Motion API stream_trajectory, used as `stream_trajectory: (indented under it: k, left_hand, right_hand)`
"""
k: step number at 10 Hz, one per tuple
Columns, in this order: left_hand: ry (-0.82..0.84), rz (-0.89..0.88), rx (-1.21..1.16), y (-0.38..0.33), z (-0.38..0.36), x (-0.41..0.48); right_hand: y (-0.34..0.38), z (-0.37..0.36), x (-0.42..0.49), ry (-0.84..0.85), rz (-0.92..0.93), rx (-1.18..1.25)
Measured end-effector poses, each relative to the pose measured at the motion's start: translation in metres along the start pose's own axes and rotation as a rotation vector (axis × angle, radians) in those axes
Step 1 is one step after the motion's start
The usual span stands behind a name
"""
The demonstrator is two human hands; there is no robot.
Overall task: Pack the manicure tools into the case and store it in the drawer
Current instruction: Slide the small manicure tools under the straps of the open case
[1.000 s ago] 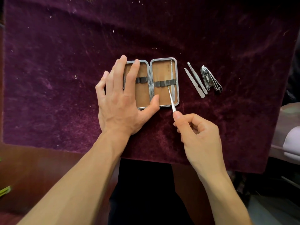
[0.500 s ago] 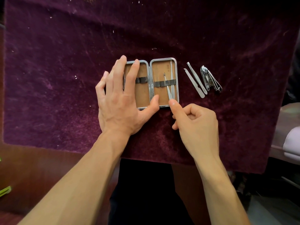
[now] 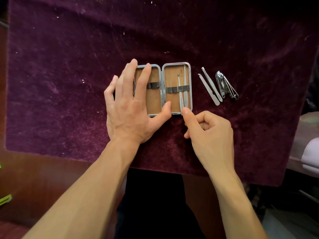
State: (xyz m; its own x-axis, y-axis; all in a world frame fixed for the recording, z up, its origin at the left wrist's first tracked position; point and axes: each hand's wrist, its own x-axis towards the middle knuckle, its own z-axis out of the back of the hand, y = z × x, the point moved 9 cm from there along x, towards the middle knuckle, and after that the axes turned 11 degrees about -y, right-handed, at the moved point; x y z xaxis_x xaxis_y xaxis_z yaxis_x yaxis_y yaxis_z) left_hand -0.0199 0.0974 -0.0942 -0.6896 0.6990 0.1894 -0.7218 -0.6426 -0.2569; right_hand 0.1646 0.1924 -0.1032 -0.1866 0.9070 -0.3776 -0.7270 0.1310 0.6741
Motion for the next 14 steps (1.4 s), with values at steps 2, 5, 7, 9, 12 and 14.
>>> stream_trajectory:
  k: [2, 5, 7, 9, 12, 14]
  left_hand:
    - [-0.005, 0.000, 0.002, 0.000, 0.000, 0.000]
    - [-0.011, 0.000, -0.002, 0.001, 0.000, 0.000]
    - [-0.007, -0.002, 0.008, 0.001, 0.000, 0.000]
    - [-0.006, -0.001, 0.007, 0.000, 0.000, 0.000]
    - [-0.008, 0.000, 0.006, 0.001, 0.000, 0.000]
    - [-0.007, -0.002, 0.008, 0.001, 0.000, 0.000]
  right_hand:
    - [0.005, -0.001, 0.000, -0.060, -0.007, -0.064]
    - [0.009, -0.001, 0.001, -0.132, -0.012, -0.088]
    - [0.013, -0.002, 0.003, -0.147, 0.013, -0.150]
    - [0.011, -0.002, -0.001, -0.098, -0.008, -0.101]
    - [0.011, -0.003, -0.001, -0.094, -0.019, -0.098]
    - [0.010, -0.003, 0.000, -0.114, -0.001, -0.114]
